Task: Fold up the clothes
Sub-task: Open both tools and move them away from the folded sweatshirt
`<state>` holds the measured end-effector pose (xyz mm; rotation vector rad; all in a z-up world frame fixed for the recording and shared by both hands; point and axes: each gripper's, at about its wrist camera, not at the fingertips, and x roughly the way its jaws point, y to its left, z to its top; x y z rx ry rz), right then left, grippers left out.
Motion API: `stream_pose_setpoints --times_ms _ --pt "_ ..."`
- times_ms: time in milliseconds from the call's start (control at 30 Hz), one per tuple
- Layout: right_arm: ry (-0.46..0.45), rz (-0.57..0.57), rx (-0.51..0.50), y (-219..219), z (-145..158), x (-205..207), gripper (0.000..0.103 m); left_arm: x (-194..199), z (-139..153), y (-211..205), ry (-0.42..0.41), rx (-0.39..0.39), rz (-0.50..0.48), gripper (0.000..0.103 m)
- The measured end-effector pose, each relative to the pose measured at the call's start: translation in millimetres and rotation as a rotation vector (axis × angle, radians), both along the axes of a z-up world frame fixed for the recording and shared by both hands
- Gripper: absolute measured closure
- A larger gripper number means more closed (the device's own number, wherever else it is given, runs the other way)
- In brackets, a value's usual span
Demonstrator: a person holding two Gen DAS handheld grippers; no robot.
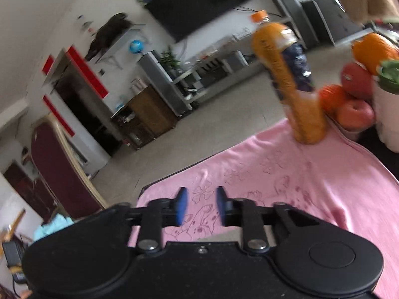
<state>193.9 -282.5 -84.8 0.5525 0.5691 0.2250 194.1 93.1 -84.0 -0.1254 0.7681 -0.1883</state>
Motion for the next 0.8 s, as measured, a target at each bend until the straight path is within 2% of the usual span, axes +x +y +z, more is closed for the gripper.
stream_pose_setpoints --times_ms 67,133,200,267,333,400,433,500,567,633,667,700,767,800 --pt "0.070 -0.010 -0.009 4.3 -30.5 17.5 0.073 3.4 -18.5 -13.0 0.021 0.036 -0.031 0.092" --pt "0.194 0.000 0.050 3.6 -67.0 35.6 0.079 6.8 -36.9 -26.1 0.042 0.071 -0.062 0.098" --pt "0.312 0.035 0.129 4.3 -99.4 53.3 0.081 10.1 -55.4 -39.1 0.063 0.107 -0.093 0.098" --pt "0.370 0.119 0.191 14.3 -115.5 64.5 0.081 13.5 -73.9 -52.1 0.084 0.142 -0.124 0.096" --pt "0.406 0.184 0.228 23.3 -124.9 69.1 0.081 19.6 -83.5 -51.6 0.087 0.155 -0.098 0.090" --pt "0.429 0.185 0.224 24.9 -131.6 69.3 0.082 32.0 -84.2 -38.4 0.070 0.161 -0.030 0.086" --pt "0.429 0.166 0.212 21.2 -133.0 68.4 0.086 38.9 -83.8 -30.6 0.059 0.164 0.008 0.086" --pt "0.420 0.100 0.217 5.3 -137.4 68.1 0.090 57.2 -82.7 -2.0 0.047 0.170 0.164 0.087" --pt "0.408 -0.010 0.250 -23.0 -141.1 67.1 0.094 73.0 -86.2 34.9 0.087 0.141 0.335 0.091" --pt "0.399 -0.120 0.284 -52.5 -142.8 64.7 0.103 81.2 -87.7 65.9 0.143 0.093 0.447 0.089" --pt "0.395 -0.180 0.289 -63.7 -142.1 62.4 0.103 81.0 -84.0 73.6 0.157 0.083 0.482 0.094" --pt "0.397 -0.265 0.257 -71.4 -139.8 58.8 0.091 78.7 -78.9 76.1 0.148 0.085 0.504 0.095" --pt "0.376 -0.384 0.216 -83.4 -135.3 50.3 0.088 72.6 -67.7 75.0 0.111 0.077 0.504 0.096" --pt "0.375 -0.397 0.240 -86.2 -133.6 47.7 0.088 69.5 -61.8 71.7 0.091 0.059 0.484 0.096"
